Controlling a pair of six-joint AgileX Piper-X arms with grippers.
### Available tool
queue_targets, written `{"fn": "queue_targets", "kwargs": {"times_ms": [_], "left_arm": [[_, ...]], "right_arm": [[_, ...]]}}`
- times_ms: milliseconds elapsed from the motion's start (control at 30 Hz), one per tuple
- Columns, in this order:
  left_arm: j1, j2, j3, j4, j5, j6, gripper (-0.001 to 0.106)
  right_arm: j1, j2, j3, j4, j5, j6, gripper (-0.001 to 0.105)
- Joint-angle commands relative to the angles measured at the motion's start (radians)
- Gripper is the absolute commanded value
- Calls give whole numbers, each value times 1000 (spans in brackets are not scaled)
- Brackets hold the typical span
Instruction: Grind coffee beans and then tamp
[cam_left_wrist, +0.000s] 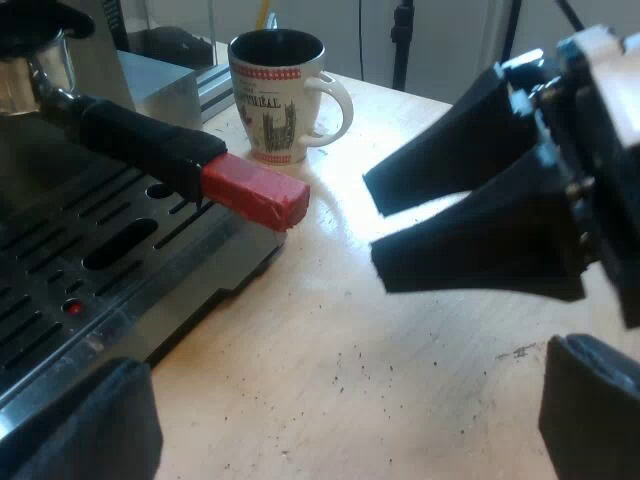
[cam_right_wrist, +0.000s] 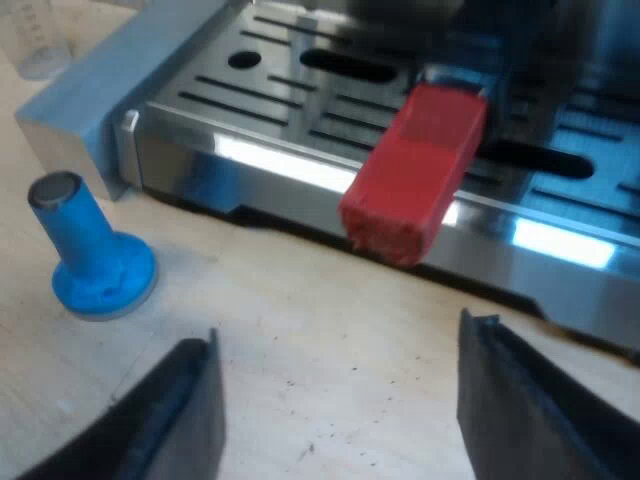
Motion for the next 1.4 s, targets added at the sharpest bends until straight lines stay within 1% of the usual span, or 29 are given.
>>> {"fn": "queue_targets", "kwargs": {"times_ms": [33,133,233,267,300,400,500,733,833,1000,1067,1200,1267,1300,1367,1400], "left_arm": [[-4,-3,-3,-18,16,-1,79],[-4,-3,-3,-18,16,-1,79],[-4,-3,-3,-16,16,-1,79],[-4,-3,-3,-16,16,-1,79],[-4,-3,-3,-16,16,-1,79],[-4,-3,-3,-14,16,-1,79],[-4,-3,-3,-14,16,-1,79],[-4,-3,-3,-14,16,-1,79],[-4,-3,-3,-15,16,-1,79],[-4,-3,-3,-16,16,-1,79],[-4,-3,-3,-16,16,-1,79],[-4,-3,-3,-16,16,-1,79],[-4,-3,-3,-16,16,-1,79],[-4,-3,-3,-16,16,-1,79],[-4,-3,-3,-16,16,-1,79],[-4,-3,-3,-16,16,-1,79]], "right_arm": [[2,45,-3,-64,34,34,51],[2,79,-3,-102,63,43,49],[2,107,-3,-142,84,50,43],[2,133,-3,-193,108,58,33],[2,148,-3,-218,135,57,28],[2,164,-3,-253,190,57,23],[2,165,-3,-258,216,57,22],[-17,165,-3,-256,214,57,22],[-54,174,-3,-258,171,57,22],[-64,174,-3,-266,165,54,22],[-79,174,-3,-288,221,44,22],[-109,174,-3,-337,246,34,22],[-122,174,-5,-359,276,32,22],[-122,174,-5,-360,296,32,22],[-121,174,-5,-360,388,32,22],[-121,174,-5,-360,397,32,22]]}}
